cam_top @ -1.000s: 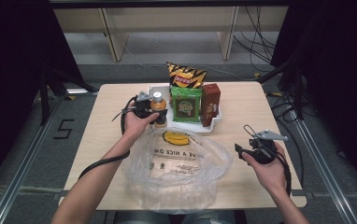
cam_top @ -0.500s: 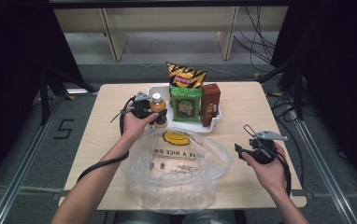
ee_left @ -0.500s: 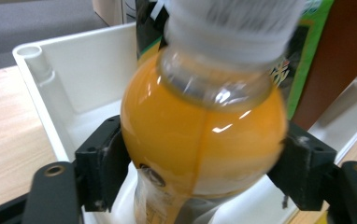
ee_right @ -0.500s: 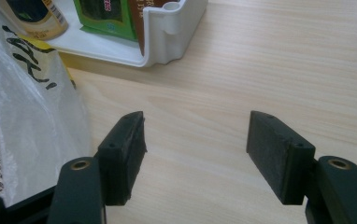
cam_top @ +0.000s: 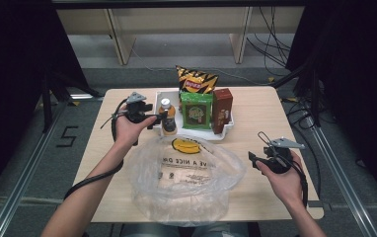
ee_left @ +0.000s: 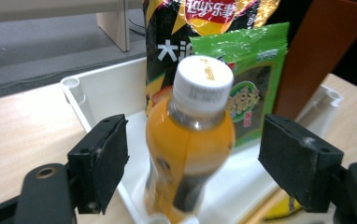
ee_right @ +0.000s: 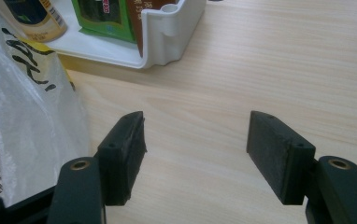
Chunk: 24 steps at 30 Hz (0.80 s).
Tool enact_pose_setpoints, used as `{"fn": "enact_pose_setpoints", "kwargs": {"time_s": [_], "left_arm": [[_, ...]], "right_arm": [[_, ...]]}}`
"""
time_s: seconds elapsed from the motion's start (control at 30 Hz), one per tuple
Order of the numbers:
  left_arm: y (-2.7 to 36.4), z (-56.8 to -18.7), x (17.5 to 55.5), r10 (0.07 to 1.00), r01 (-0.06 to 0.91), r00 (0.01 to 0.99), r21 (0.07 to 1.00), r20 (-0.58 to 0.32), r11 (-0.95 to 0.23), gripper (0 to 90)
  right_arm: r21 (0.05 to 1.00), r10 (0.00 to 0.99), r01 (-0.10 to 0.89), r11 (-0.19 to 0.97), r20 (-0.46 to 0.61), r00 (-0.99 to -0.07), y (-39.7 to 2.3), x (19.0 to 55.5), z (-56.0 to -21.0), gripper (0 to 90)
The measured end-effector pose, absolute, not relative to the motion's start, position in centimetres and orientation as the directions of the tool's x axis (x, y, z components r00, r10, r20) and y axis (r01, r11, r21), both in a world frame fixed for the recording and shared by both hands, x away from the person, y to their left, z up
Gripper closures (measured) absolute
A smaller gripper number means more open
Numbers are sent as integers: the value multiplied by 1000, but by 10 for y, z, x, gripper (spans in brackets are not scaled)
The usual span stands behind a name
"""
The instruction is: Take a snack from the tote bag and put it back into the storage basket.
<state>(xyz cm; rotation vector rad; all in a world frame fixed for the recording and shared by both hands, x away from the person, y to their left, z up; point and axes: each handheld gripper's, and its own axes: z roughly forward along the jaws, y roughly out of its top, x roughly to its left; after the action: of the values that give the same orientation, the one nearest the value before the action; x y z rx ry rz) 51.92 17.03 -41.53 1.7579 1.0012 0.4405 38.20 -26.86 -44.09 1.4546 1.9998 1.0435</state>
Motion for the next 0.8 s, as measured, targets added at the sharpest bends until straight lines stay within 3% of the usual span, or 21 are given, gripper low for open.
{"fn": "enact_pose_setpoints", "kwargs": {"time_s": [0.1,0.8], "left_arm": [[180,-413,509,793,417,588,899,-159,-129,235],[238,-431,420,793,405,579,911,-191,-76,255]], "right_arm": [[772,949,624,118,98,-301,-265,379,-440,376],[776,941,612,152,75,-330,-267,382,-442,376]]}}
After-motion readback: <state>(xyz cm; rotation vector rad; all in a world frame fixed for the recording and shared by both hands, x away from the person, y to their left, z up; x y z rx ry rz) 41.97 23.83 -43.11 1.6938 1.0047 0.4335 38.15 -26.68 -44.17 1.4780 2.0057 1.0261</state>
